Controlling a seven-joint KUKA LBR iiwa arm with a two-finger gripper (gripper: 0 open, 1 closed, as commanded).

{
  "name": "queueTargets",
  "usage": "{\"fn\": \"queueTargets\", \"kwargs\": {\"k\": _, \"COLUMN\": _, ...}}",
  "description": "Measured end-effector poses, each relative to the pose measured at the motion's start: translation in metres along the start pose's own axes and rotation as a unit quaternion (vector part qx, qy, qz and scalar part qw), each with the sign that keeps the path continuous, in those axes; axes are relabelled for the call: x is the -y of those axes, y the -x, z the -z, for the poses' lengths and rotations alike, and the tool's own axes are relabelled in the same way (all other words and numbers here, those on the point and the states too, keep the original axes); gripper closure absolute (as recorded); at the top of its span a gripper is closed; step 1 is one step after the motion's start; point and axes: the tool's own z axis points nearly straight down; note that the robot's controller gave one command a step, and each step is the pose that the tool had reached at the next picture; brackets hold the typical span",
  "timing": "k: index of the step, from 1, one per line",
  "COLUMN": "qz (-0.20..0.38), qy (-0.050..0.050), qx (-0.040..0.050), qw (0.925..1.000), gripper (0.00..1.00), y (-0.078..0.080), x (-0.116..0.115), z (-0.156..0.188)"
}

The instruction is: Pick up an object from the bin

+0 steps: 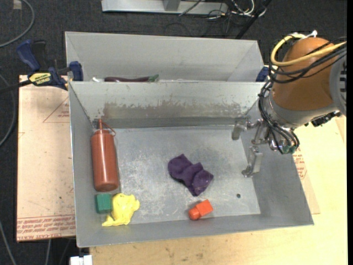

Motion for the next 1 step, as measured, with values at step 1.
{"fn": "queueTargets", "kwargs": {"k": 1, "qz": 0.001, "qy": -0.001, "qx": 0.0038, "qw": 1.0000, "gripper": 0.00, "y": 0.0015, "x": -0.0002, "z": 0.0045}}
